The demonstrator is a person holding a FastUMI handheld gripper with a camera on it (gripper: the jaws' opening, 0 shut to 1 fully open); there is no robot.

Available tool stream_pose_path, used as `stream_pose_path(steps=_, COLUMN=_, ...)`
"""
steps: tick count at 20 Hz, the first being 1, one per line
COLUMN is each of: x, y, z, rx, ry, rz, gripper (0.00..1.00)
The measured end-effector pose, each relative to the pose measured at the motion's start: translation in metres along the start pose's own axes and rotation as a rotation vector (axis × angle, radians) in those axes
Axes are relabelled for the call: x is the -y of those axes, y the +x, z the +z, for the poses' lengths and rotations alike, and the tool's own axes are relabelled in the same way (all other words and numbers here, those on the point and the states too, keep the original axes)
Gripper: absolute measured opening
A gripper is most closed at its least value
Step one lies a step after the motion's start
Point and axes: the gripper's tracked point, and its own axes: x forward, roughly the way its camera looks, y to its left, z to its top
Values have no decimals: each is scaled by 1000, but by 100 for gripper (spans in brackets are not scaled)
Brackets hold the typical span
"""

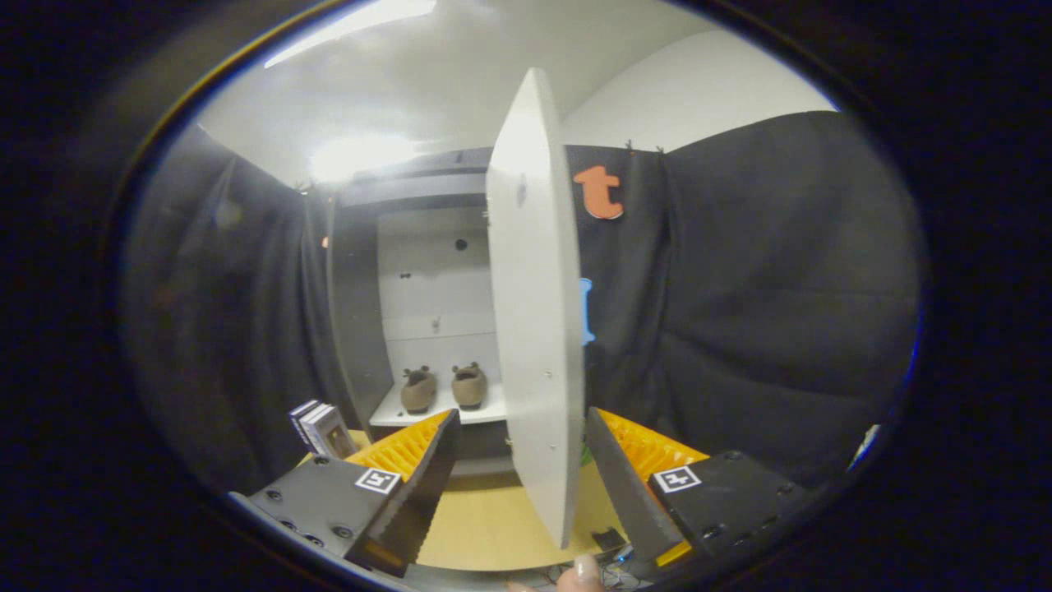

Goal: Open the shoe cabinet door, grab the shoes and put them into the shoe cabinet, then close the shoe cabinet door.

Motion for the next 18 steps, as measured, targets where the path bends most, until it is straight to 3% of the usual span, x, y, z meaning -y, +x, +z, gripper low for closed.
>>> stream_pose_path(steps=3, x=46, y=7, z=9, rx=28, ry=16, rz=-44, gripper=96)
stream_pose_path(steps=6, x=85, y=34, z=19, rx=40, ry=16, rz=-27, gripper=95)
stream_pose_path(steps=11, x=115, y=115, z=28, rx=30, ry=15, rz=96, gripper=95)
stream_pose_path(steps=18, x=88, y=213, z=10, rx=-40, ry=10, rz=329, gripper=95)
